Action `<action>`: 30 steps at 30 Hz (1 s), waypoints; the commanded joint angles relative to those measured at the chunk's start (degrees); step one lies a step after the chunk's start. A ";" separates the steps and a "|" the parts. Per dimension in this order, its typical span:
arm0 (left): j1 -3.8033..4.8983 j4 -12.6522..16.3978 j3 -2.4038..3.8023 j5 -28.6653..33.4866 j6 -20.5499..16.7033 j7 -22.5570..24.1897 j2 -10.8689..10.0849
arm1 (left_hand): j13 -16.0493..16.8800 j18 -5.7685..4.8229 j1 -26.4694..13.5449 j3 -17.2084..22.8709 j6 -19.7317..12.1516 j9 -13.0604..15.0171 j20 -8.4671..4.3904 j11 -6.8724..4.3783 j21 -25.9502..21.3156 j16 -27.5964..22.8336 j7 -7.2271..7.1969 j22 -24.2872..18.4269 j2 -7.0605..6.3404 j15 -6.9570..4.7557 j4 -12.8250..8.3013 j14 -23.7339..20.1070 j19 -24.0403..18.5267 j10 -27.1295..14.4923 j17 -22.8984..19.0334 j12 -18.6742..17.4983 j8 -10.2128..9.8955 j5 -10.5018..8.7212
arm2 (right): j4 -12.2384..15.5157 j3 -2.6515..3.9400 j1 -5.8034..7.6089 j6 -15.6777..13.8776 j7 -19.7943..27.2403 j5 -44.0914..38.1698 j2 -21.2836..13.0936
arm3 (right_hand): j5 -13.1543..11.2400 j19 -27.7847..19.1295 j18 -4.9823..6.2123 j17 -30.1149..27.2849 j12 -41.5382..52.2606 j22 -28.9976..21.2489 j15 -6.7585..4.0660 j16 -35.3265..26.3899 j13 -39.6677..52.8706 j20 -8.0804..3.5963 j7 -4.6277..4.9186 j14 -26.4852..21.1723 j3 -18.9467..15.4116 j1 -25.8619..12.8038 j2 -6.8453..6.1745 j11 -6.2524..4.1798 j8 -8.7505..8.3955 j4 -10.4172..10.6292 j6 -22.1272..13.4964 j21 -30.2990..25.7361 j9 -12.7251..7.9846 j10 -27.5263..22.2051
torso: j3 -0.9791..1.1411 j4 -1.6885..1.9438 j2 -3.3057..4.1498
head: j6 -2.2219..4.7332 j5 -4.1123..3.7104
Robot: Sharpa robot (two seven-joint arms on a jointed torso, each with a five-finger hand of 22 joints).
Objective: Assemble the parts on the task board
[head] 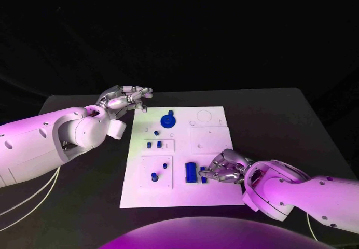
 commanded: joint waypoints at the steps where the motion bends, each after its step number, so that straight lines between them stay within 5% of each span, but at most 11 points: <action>1: 0.03 0.13 0.04 -0.26 0.76 0.34 0.05 | -0.01 0.79 0.61 -0.29 -0.52 0.05 0.33 0.19 -0.24 0.31 0.13 -0.09 0.12 0.04 0.01 -0.37 0.14 -0.37 0.06 0.25 0.27 0.04 | 0.04 -0.02 -0.07 1.60 0.54 -0.32 -0.37 | -0.01 2.75 -0.92 12.07 -0.16 12.44 -0.45 0.28 13.67 -0.51 0.04 5.33 -0.70 1.91 0.25 -0.29 -0.15 -0.37 -0.14 -0.08 0.10 5.37 | -0.01 -0.04 -0.03 | 0.11 0.00; 6: 0.03 0.10 0.04 -0.27 0.79 0.33 0.10 | -0.01 0.79 0.61 -0.29 -0.52 0.05 0.33 0.19 -0.24 0.31 0.13 -0.09 0.12 0.04 0.01 -0.37 0.14 -0.37 0.06 0.25 0.27 0.04 | -0.36 -0.03 -0.07 2.04 0.66 -0.97 -0.57 | 0.48 2.68 -0.88 11.97 -0.21 12.40 -0.63 0.23 13.67 -0.60 -0.25 5.31 1.48 9.09 2.25 -0.54 -0.68 -4.03 -0.39 -0.24 -0.15 5.36 | 0.00 -0.01 -0.03 | 0.20 -0.07; 12: 0.03 0.08 0.04 -0.28 0.80 0.33 0.15 | -0.01 0.79 0.61 -0.29 -0.52 0.05 0.33 0.19 -0.24 0.31 0.13 -0.09 0.12 0.04 0.01 -0.37 0.14 -0.37 0.06 0.25 0.27 0.04 | -1.17 -0.02 -0.06 1.46 0.32 -1.48 -0.10 | 0.35 2.71 -0.90 12.13 -0.15 12.42 -0.57 0.29 13.70 -0.60 -0.11 5.35 2.30 8.81 3.34 -0.44 -0.87 -3.54 -0.16 -0.16 -0.33 5.38 | 0.00 0.01 0.00 | 0.35 -0.11; 22: 0.03 0.09 0.04 -0.28 0.76 0.31 0.17 | -0.01 0.79 0.61 -0.29 -0.52 0.05 0.33 0.19 -0.24 0.31 0.13 -0.09 0.12 0.04 0.01 -0.37 0.14 -0.37 0.06 0.25 0.27 0.04 | -1.77 -0.01 -0.04 0.77 0.04 -1.82 0.62 | 0.24 2.72 -0.91 12.24 -0.20 12.43 -0.54 0.33 13.68 -0.58 -0.07 5.37 2.12 8.22 3.07 -0.40 -0.90 -3.21 -0.09 -0.12 -0.35 5.37 | -0.05 0.04 -0.02 | 0.61 -0.03; 30: 0.02 -0.05 0.04 -0.26 0.65 0.41 0.32 | -0.03 0.79 0.69 -0.40 -0.59 0.08 0.34 0.21 -0.28 0.33 0.13 -0.10 0.22 0.06 0.07 -0.41 0.13 -0.55 0.06 0.30 0.33 0.05 | -0.57 0.04 1.07 -0.05 4.07 1.31 -1.24 | 0.24 2.29 -0.67 11.28 -0.96 12.10 -0.40 -0.05 13.38 -0.48 0.15 5.16 0.48 6.90 1.26 -0.22 -1.16 -2.43 -0.25 -1.38 -0.45 5.18 | -0.05 -0.08 -0.22 | 1.40 0.12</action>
